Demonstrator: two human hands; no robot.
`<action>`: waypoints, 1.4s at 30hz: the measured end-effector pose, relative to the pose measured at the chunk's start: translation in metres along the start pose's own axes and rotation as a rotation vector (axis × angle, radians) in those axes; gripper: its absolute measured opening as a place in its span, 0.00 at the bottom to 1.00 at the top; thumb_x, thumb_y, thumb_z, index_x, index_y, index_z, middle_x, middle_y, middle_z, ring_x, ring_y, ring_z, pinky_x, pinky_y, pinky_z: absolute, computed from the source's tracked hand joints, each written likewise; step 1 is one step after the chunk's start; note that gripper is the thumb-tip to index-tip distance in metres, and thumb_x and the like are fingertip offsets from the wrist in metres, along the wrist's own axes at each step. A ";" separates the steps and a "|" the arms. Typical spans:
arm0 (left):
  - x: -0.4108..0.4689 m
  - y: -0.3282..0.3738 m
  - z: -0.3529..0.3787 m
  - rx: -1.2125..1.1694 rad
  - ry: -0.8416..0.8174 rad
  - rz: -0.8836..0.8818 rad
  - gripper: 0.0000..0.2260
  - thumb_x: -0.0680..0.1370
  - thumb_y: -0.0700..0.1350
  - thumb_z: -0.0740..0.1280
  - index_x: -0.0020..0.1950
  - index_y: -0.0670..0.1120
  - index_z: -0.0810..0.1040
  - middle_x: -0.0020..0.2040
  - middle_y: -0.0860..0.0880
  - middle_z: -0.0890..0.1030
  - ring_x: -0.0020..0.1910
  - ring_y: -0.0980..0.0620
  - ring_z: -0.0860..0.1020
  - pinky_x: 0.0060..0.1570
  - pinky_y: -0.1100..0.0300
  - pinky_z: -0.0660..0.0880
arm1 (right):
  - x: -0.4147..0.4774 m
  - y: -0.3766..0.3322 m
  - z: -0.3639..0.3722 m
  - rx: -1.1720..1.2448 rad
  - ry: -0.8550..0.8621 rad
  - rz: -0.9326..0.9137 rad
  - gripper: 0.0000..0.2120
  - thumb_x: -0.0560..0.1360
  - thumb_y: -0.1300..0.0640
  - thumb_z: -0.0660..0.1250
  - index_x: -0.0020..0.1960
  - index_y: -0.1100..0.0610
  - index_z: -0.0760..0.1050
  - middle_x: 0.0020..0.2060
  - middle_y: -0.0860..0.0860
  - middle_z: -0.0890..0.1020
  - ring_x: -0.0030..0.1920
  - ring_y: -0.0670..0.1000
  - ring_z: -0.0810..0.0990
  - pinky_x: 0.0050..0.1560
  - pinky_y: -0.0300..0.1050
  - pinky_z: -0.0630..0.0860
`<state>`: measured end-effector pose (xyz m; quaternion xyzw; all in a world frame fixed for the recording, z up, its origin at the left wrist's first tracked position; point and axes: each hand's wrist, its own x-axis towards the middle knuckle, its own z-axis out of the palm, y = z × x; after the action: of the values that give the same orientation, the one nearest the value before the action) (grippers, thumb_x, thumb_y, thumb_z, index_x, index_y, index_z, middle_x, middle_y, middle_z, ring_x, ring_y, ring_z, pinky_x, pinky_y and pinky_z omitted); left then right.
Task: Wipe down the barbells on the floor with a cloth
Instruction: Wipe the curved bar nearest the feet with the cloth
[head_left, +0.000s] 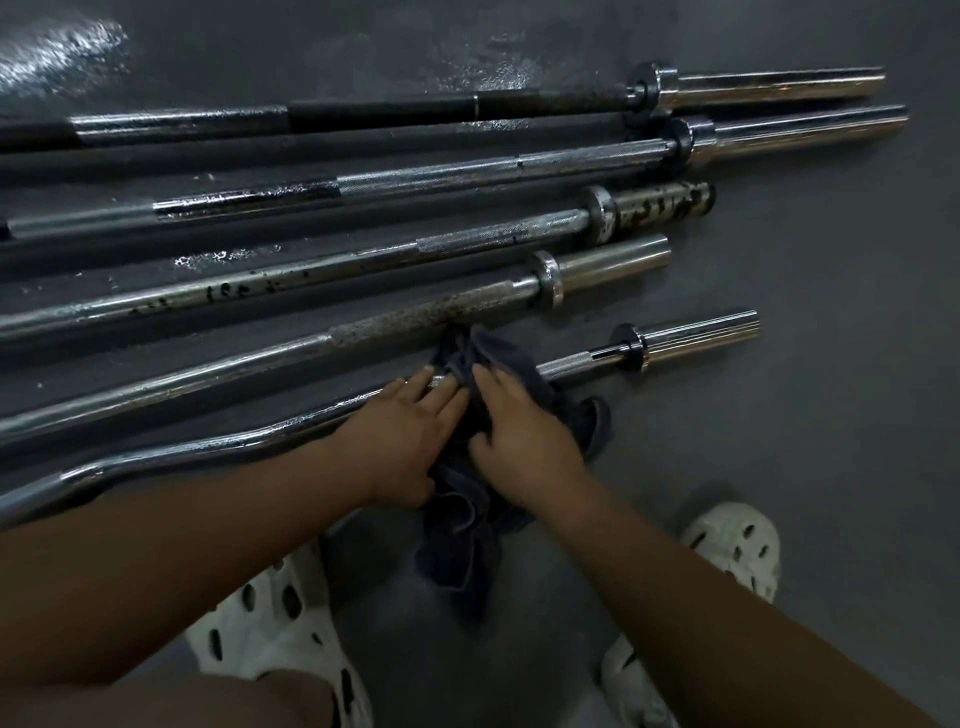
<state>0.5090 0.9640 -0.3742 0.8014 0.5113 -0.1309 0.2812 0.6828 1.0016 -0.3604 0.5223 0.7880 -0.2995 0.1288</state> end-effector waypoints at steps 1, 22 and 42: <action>0.000 0.000 0.000 -0.016 -0.005 -0.004 0.49 0.69 0.57 0.68 0.80 0.43 0.44 0.80 0.42 0.50 0.79 0.39 0.52 0.76 0.47 0.56 | 0.005 0.014 -0.007 -0.036 0.032 0.039 0.34 0.72 0.55 0.64 0.77 0.46 0.57 0.77 0.46 0.58 0.63 0.59 0.77 0.58 0.55 0.76; -0.004 0.000 0.002 -0.121 0.165 0.022 0.41 0.66 0.56 0.52 0.78 0.40 0.61 0.78 0.39 0.62 0.76 0.39 0.63 0.74 0.48 0.63 | -0.007 0.038 -0.022 -0.161 0.264 -0.016 0.24 0.71 0.58 0.65 0.67 0.49 0.72 0.72 0.51 0.68 0.61 0.60 0.75 0.55 0.55 0.78; -0.014 0.009 0.022 -0.018 0.182 -0.114 0.36 0.66 0.50 0.52 0.72 0.35 0.70 0.72 0.33 0.69 0.70 0.35 0.71 0.67 0.43 0.71 | -0.002 -0.012 0.023 -0.254 0.193 -0.053 0.29 0.76 0.43 0.53 0.76 0.47 0.63 0.74 0.58 0.68 0.75 0.59 0.63 0.73 0.61 0.61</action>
<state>0.5128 0.9376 -0.3822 0.7772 0.5806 -0.0688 0.2327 0.6702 0.9827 -0.3738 0.5073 0.8417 -0.1493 0.1093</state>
